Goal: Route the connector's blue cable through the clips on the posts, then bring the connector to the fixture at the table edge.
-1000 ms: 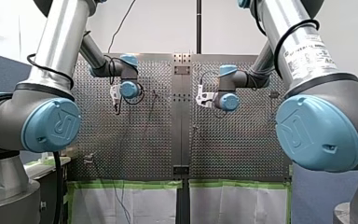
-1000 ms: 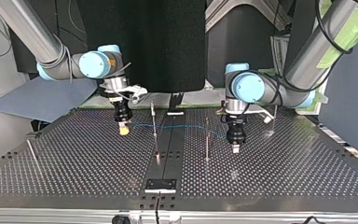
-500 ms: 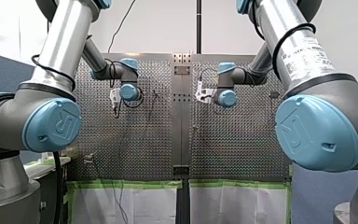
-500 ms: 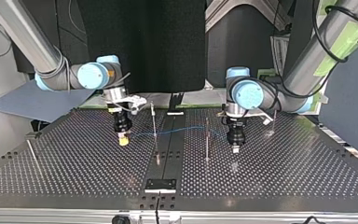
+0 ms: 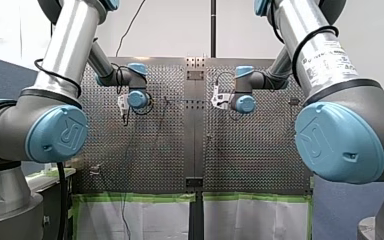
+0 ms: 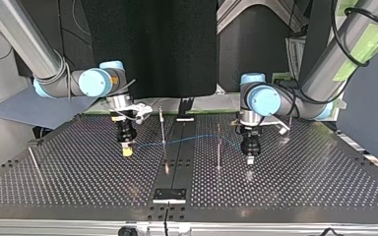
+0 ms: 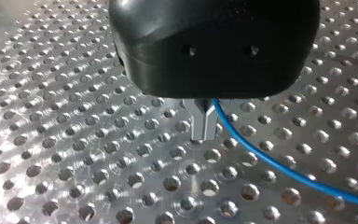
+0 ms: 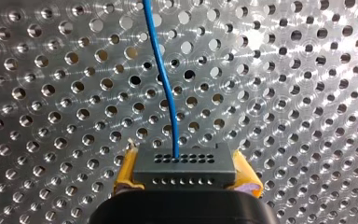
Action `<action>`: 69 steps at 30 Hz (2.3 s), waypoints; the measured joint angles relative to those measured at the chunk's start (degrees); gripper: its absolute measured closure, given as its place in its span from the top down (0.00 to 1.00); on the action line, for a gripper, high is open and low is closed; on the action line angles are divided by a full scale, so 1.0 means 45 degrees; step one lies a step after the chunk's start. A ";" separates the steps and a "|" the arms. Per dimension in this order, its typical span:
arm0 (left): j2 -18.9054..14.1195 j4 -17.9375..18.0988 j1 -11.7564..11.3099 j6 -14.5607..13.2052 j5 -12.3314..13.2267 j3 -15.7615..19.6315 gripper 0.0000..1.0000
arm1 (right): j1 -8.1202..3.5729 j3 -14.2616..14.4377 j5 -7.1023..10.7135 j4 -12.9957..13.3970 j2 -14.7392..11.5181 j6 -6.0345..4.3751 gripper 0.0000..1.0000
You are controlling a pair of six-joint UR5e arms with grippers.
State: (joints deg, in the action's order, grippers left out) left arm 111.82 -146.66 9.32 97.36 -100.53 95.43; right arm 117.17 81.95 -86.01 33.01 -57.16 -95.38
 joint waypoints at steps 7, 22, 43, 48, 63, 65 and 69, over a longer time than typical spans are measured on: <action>0.0000 0.0179 -0.0011 0.0161 0.0307 0.0001 0.00 | -0.0075 -0.0077 0.0191 -0.0061 0.0013 -0.0008 0.00; -0.0003 -0.0219 0.0001 -0.0750 0.0036 0.0012 0.48 | -0.0030 -0.0094 0.0205 -0.0224 0.0047 -0.0002 0.00; -0.0014 -0.1455 0.0042 -0.1187 -0.0380 0.0094 1.00 | -0.0012 -0.0092 0.0204 -0.0370 0.0074 0.0016 0.00; -0.0034 -0.1973 0.0109 -0.1112 -0.0513 0.0448 1.00 | -0.0012 -0.0093 0.0204 -0.0437 0.0085 0.0031 0.00; -0.1127 -0.1985 0.0478 -0.0592 0.0204 0.1847 1.00 | -0.0012 -0.0093 0.0205 -0.0481 0.0092 0.0038 0.00; -0.1344 -0.1847 0.0518 -0.0427 0.0214 0.2044 1.00 | -0.0007 -0.0093 0.0204 -0.0494 0.0092 0.0044 0.00; -0.1768 -0.1884 0.0577 -0.0072 0.0220 0.2244 1.00 | 0.0004 -0.0092 0.0204 -0.0517 0.0092 0.0053 0.00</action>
State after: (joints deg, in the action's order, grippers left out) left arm 103.87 -155.14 11.92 97.03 -99.54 105.52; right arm 117.18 81.54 -85.09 30.68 -56.75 -95.14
